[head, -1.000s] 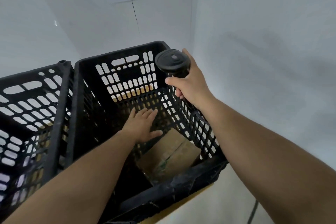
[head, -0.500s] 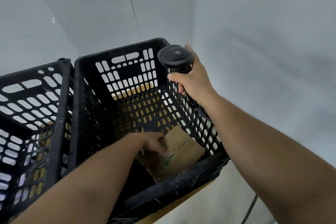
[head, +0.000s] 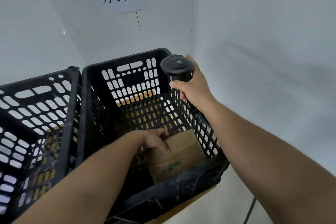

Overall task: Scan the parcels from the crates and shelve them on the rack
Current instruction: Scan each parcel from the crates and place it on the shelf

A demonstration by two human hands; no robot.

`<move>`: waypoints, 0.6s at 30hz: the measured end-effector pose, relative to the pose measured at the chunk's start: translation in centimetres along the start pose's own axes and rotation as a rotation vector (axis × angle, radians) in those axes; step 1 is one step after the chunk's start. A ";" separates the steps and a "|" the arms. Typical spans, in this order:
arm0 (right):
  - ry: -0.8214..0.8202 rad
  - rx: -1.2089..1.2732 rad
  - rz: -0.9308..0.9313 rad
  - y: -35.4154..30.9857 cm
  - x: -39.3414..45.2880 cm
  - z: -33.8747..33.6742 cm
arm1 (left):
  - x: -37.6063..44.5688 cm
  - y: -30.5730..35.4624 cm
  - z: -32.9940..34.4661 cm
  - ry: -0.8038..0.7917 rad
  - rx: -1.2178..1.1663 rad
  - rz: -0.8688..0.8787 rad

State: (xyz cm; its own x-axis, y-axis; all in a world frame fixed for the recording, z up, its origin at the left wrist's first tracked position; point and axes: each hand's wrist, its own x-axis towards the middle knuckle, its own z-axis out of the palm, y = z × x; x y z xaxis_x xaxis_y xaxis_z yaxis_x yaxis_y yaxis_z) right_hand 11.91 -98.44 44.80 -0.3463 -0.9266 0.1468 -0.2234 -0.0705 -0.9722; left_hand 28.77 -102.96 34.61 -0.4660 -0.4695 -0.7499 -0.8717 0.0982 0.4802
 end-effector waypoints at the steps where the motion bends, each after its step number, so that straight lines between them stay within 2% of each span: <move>1: 0.000 -0.004 -0.003 -0.1 0.0 0.0 | -0.4 0.1 -0.5 0.025 -0.012 0.006; 12: -0.027 0.001 -0.057 -2.9 -2.6 0.7 | -7.4 -0.4 -4.9 0.616 -0.282 0.164; 18: -0.019 -0.007 -0.128 -5.0 -4.4 0.1 | -10.8 0.3 -4.3 0.852 -0.433 0.287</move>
State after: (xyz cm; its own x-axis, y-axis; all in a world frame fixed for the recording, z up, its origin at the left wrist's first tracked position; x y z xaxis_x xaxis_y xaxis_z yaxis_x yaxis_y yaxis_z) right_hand 14.59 -94.03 48.97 -0.2977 -0.9169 0.2660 -0.2711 -0.1859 -0.9444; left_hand 34.25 -101.60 44.82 -0.2378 -0.9677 -0.0838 -0.5337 0.0581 0.8437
